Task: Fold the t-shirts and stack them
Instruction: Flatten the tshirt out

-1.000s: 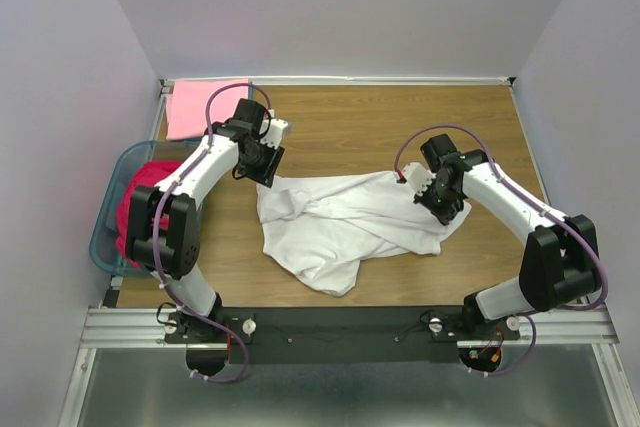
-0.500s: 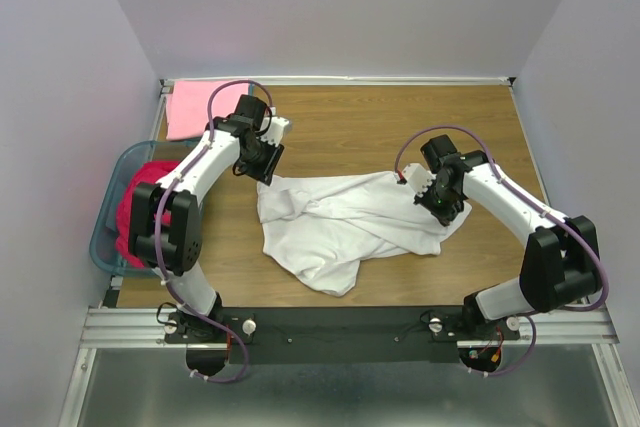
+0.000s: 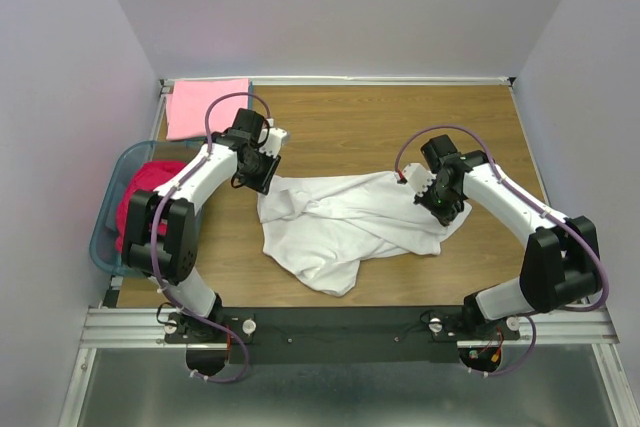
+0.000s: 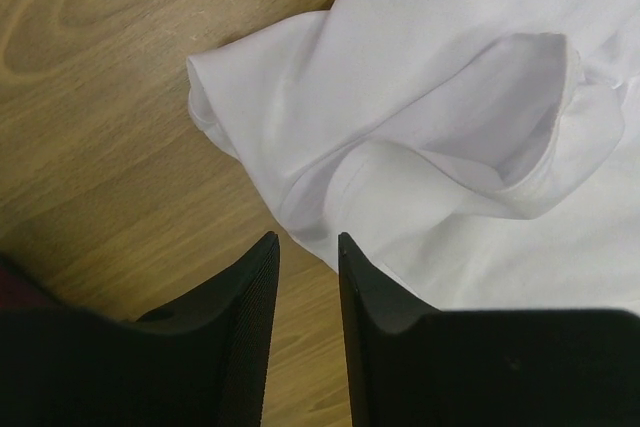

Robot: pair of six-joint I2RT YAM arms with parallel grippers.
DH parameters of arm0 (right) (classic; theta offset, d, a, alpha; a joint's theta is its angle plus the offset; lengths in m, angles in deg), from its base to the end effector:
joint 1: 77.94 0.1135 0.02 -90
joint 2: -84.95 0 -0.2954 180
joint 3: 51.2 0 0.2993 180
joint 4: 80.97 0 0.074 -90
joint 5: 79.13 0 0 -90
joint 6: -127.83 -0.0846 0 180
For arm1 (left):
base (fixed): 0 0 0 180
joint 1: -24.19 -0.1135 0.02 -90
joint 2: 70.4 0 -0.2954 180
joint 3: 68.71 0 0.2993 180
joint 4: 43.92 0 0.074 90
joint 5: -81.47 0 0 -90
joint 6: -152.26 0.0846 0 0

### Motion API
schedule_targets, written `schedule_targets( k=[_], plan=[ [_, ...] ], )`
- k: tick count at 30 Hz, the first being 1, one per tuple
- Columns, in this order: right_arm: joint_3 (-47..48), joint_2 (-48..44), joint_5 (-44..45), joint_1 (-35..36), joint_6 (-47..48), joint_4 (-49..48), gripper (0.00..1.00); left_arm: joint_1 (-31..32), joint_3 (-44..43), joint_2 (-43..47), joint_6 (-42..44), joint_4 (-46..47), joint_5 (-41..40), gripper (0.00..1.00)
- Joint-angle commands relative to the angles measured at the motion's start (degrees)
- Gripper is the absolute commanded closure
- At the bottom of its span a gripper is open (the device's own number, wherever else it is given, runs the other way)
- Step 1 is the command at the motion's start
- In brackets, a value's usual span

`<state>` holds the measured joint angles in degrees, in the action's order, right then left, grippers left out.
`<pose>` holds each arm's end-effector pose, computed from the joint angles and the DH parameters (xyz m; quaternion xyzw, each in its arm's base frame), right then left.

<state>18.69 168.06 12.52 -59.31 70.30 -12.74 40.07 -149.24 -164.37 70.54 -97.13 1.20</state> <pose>0.2846 0.0934 0.1815 -0.4291 0.9001 -0.0232 0.0723 0.3750 -0.1215 0.1941 0.2210 0.9506 -0.0962 0.1957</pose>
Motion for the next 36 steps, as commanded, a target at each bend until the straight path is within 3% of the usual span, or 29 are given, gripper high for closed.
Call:
schedule_targets(
  k=[1,25,29,32,33,36],
  plan=[
    [0.91,-1.72,0.37,-0.44,-0.92,0.55,0.99,0.29,1.91,-0.16,-0.80,2.98,0.63,0.62],
    [0.91,-1.99,1.43,-0.44,-0.65,1.25,0.99,1.08,2.53,-2.97,0.08,3.42,4.15,0.62],
    [1.00,-1.73,1.25,-0.44,-0.56,1.17,1.00,1.26,2.61,-3.49,-0.01,3.50,4.41,0.70],
    [1.09,-1.72,0.99,-0.44,-0.74,1.08,0.99,1.26,2.70,-3.50,-0.01,3.50,4.06,0.88],
    [1.09,-1.64,0.90,-0.44,-0.74,1.08,0.99,1.26,2.61,-3.41,0.42,3.33,3.54,0.99],
    [1.52,-1.99,1.07,-0.44,-1.00,1.17,1.00,-0.14,1.30,-1.66,1.30,2.46,2.65,1.00]
  ],
)
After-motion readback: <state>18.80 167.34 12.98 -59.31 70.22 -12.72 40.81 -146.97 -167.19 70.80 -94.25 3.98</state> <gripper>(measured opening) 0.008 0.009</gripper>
